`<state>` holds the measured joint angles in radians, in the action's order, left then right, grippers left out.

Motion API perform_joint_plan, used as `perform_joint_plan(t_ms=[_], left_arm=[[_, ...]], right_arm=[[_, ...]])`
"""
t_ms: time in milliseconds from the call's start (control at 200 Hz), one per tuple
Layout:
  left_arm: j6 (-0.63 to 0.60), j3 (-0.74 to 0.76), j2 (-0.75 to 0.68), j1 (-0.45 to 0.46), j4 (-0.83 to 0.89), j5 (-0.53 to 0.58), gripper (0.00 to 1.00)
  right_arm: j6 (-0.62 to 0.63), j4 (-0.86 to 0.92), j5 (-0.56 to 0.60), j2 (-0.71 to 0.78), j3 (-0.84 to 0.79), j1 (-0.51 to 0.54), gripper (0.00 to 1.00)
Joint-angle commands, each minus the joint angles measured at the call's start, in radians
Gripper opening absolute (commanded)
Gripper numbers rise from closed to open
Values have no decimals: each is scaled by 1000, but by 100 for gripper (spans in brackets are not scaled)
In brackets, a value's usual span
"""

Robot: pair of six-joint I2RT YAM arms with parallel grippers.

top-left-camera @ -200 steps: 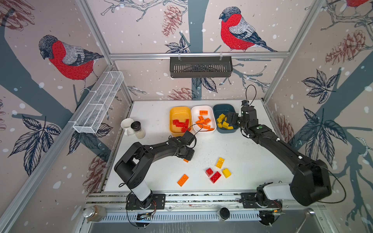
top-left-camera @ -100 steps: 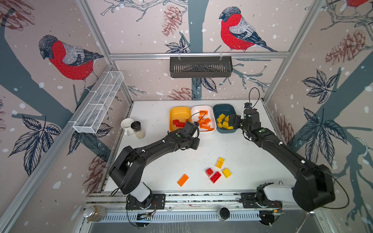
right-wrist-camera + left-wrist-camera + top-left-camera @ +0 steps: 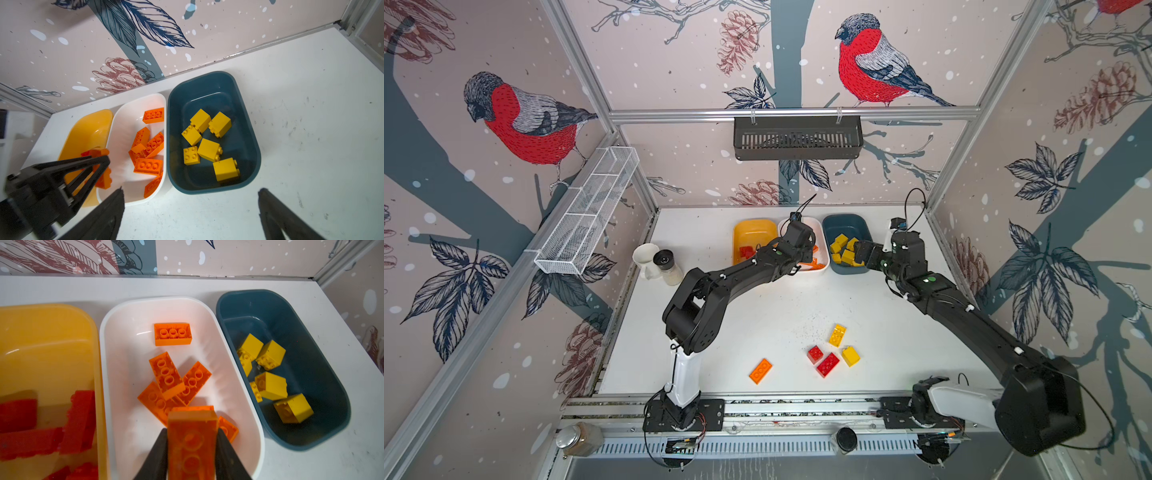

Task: Sort the legos into containers by color
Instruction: 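Carry the orange brick with the left gripper and drop it into the white tub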

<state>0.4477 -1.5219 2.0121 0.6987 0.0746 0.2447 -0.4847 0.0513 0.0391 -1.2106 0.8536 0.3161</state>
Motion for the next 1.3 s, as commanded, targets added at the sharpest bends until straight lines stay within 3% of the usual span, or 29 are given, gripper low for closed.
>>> perform_joint_plan(t_ms=[0, 95, 250, 370, 475, 630, 865, 1076, 1201, 1296], left_arm=[[18, -79, 53, -4, -12, 104, 30], [22, -147, 94, -9, 24, 156, 36], [8, -193, 119, -19, 45, 140, 44], [-1, -209, 103, -18, 89, 106, 78], [-17, -159, 39, -18, 88, 28, 88], [-54, -14, -100, -15, 77, -56, 91], [-111, 246, -328, 52, 196, -51, 97], [-151, 440, -479, 234, 345, -176, 97], [-157, 513, -504, 372, 370, -286, 94], [-146, 554, -500, 423, 345, -362, 92]], right_arm=[[-31, -24, -37, 16, -17, 5, 99], [-33, -25, -46, 16, -28, 11, 99], [-31, -11, -47, 5, -24, 23, 99], [-30, -14, -51, 0, -24, 36, 100], [-25, -17, -48, -10, -24, 61, 99], [-15, -13, -25, -37, -15, 110, 99], [-44, -13, 55, -38, -21, 140, 100], [-92, -36, 104, 23, -76, 110, 100], [-106, -48, 110, 67, -117, 76, 99], [-100, -35, 114, 84, -125, 63, 99]])
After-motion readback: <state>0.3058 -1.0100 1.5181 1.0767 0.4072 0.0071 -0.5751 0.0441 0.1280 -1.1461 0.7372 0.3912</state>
